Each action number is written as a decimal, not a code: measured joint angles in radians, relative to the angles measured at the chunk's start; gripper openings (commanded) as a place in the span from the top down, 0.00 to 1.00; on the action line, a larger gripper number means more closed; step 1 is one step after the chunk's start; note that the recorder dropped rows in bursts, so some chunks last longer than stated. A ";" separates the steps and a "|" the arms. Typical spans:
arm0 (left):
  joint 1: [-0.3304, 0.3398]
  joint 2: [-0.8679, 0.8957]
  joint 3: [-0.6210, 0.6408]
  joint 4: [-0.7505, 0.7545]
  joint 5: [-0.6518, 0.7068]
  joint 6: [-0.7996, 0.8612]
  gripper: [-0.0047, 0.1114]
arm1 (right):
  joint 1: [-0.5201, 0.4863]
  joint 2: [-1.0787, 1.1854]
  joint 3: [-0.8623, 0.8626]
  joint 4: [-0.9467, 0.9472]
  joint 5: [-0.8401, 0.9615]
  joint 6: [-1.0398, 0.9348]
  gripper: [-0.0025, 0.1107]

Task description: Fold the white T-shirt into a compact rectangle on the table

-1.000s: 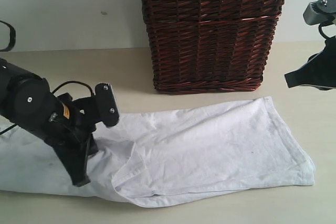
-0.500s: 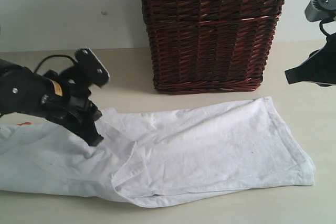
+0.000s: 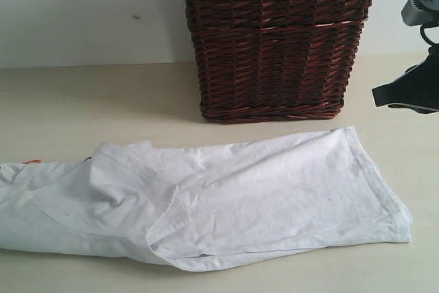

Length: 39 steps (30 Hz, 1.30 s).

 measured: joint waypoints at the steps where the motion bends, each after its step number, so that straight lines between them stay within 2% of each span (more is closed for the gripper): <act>1: 0.028 0.000 0.008 -0.012 0.005 0.004 0.40 | 0.000 -0.013 -0.004 0.003 0.012 0.012 0.98; 4: 0.091 0.002 0.020 -0.079 0.005 0.047 0.40 | 0.000 -0.065 -0.022 0.043 0.059 0.025 0.98; 10: 0.167 0.095 0.022 -0.240 0.006 0.183 0.40 | 0.000 -0.251 -0.028 0.159 0.191 -0.033 0.98; 18: 0.187 0.260 -0.011 -0.543 0.012 0.500 0.40 | 0.000 -0.521 -0.028 0.199 0.336 -0.056 0.98; 28: 0.190 0.353 -0.091 -0.556 -0.074 0.557 0.40 | 0.000 -0.733 -0.028 0.203 0.367 -0.061 0.98; 33: 0.192 0.415 -0.157 -0.589 0.043 0.608 0.40 | 0.000 -0.769 -0.028 0.207 0.389 -0.061 0.98; 39: 0.192 0.446 -0.190 -0.634 0.103 0.632 0.40 | 0.000 -0.797 -0.028 0.207 0.449 -0.061 0.98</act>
